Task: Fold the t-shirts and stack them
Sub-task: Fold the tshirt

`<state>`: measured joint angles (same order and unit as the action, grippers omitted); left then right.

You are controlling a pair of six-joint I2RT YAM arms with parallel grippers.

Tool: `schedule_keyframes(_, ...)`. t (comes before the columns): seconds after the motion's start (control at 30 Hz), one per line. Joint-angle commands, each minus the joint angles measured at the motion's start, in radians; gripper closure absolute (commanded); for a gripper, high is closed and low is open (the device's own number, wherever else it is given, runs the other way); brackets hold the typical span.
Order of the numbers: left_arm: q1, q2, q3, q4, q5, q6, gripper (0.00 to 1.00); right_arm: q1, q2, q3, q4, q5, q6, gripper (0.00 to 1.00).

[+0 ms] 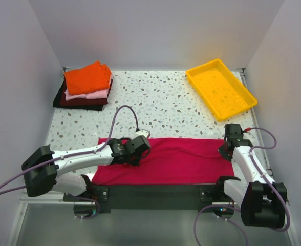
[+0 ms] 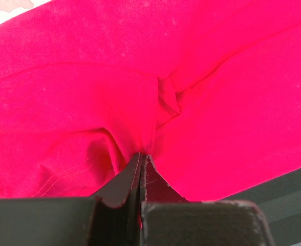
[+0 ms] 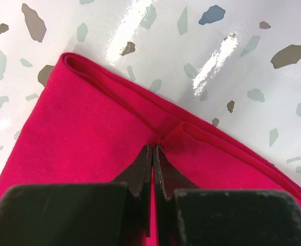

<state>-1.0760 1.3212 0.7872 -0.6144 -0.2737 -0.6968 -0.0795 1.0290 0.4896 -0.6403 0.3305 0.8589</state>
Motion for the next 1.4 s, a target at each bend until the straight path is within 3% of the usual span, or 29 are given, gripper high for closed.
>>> schedule_keyframes(0.0,-0.004,-0.025,0.001,0.027,0.007,-0.018,1.0,-0.002,-0.029,0.04,-0.025,0.039,-0.012,1.0)
schedule_keyframes(0.37,-0.004,-0.04,-0.014,0.008,0.008,-0.02,1.0,-0.002,-0.133,0.121,-0.134,0.212,-0.012,1.0)
schedule_keyframes(0.83,-0.005,-0.066,-0.028,-0.016,0.042,-0.006,0.99,-0.003,-0.09,0.121,-0.139,0.216,0.005,1.0)
schedule_keyframes(0.9,-0.004,-0.068,-0.028,-0.021,0.044,-0.006,0.88,-0.002,-0.095,0.124,-0.14,0.209,0.002,1.0)
schedule_keyframes(0.93,-0.005,-0.077,-0.025,-0.025,0.044,-0.004,0.72,-0.003,-0.096,0.129,-0.142,0.205,-0.009,0.98)
schedule_keyframes(1.0,-0.004,-0.095,-0.013,-0.039,0.041,-0.007,0.55,-0.003,-0.102,0.139,-0.131,0.183,-0.03,0.76)
schedule_keyframes(1.03,-0.004,-0.118,-0.006,-0.045,0.036,-0.009,0.4,-0.003,-0.107,0.144,-0.127,0.174,-0.062,0.66)
schedule_keyframes(1.07,-0.004,-0.137,0.01,-0.053,0.031,-0.012,0.3,-0.003,-0.112,0.155,-0.116,0.154,-0.096,0.48)
schedule_keyframes(1.1,-0.004,-0.137,0.02,-0.057,0.031,-0.012,0.3,-0.003,-0.112,0.161,-0.114,0.145,-0.11,0.41)
schedule_keyframes(1.17,-0.004,-0.157,0.047,-0.065,0.021,-0.015,0.16,-0.002,-0.124,0.173,-0.11,0.127,-0.139,0.31)
schedule_keyframes(1.23,0.001,-0.169,0.061,-0.076,-0.014,-0.018,0.06,-0.003,-0.156,0.175,-0.099,0.11,-0.188,0.29)
schedule_keyframes(1.37,0.098,-0.192,0.055,-0.078,-0.03,-0.001,0.02,-0.002,-0.252,0.133,-0.001,-0.025,-0.274,0.22)
